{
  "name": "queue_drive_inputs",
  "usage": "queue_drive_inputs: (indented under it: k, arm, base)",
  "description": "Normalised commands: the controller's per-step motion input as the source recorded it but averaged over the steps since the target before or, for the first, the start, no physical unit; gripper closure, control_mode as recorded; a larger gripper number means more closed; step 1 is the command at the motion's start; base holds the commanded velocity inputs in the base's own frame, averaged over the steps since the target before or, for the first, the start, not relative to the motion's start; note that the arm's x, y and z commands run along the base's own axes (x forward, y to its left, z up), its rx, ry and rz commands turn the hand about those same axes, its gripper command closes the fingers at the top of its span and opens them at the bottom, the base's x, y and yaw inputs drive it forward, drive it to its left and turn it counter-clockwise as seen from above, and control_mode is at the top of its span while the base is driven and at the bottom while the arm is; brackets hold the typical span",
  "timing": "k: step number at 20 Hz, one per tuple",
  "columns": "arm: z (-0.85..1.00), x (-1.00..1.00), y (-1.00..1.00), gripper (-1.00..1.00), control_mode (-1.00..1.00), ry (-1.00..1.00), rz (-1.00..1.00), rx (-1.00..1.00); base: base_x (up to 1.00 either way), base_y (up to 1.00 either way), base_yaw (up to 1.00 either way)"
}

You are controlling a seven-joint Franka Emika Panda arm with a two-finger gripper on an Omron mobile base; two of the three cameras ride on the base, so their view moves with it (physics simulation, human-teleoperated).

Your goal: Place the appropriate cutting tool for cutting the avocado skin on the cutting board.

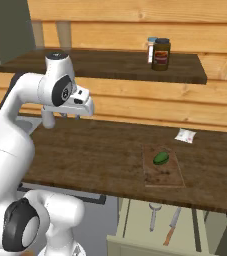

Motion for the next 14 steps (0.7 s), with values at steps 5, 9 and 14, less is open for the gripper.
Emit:
queue_drive_inputs:
  k: [5,9,14]
  arm:
    - [-0.03,-0.19,-0.22,-1.0,-1.0,-0.03,-0.04,0.0]
    - [-0.22,-0.36,-1.0,-1.0,-1.0,-0.03,-0.05,0.12]
    - [-0.31,-0.35,-1.0,-1.0,-1.0,0.08,-0.04,0.2]
  base:
    - [0.0,0.0,0.0]
    - [0.0,0.0,0.0]
    - [0.0,0.0,0.0]
